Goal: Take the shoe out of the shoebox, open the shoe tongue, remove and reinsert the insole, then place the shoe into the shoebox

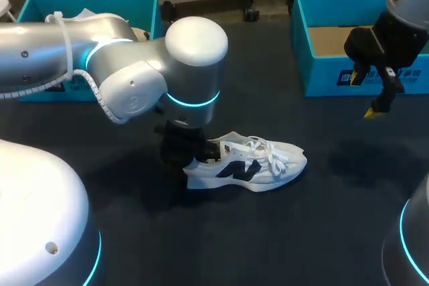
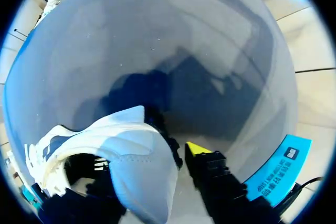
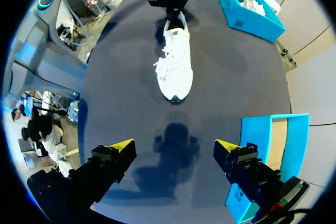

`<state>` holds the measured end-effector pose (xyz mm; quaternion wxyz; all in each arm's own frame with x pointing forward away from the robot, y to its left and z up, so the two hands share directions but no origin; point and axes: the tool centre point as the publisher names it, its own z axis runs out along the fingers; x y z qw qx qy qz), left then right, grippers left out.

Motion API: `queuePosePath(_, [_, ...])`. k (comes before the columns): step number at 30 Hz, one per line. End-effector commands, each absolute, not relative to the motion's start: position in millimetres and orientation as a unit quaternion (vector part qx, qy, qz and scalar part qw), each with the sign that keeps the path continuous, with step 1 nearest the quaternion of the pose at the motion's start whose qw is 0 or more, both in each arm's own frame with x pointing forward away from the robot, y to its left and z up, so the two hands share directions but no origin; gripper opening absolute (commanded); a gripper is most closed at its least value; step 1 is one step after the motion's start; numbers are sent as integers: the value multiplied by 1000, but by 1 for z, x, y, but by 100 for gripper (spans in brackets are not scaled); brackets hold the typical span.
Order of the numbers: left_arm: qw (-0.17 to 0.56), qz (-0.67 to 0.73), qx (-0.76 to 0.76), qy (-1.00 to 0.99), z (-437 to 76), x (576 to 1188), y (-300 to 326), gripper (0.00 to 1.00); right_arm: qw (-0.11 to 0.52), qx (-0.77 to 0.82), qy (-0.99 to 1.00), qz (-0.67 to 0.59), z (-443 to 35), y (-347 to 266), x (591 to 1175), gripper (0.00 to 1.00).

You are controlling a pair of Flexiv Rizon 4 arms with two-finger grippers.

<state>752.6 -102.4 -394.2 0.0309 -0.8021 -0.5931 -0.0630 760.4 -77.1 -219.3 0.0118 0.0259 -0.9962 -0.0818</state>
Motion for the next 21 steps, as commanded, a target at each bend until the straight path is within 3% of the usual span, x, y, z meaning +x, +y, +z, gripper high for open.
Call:
queuePosePath(1, [25,-53,-800,-597,-382,754,-97,100,12,26,-996,-82,-220,-77,760,100])
queuePosePath(21, [-17,35,-770,-636,-326,748,-95,100,12,26,-996,-82,-220,-77,760,100])
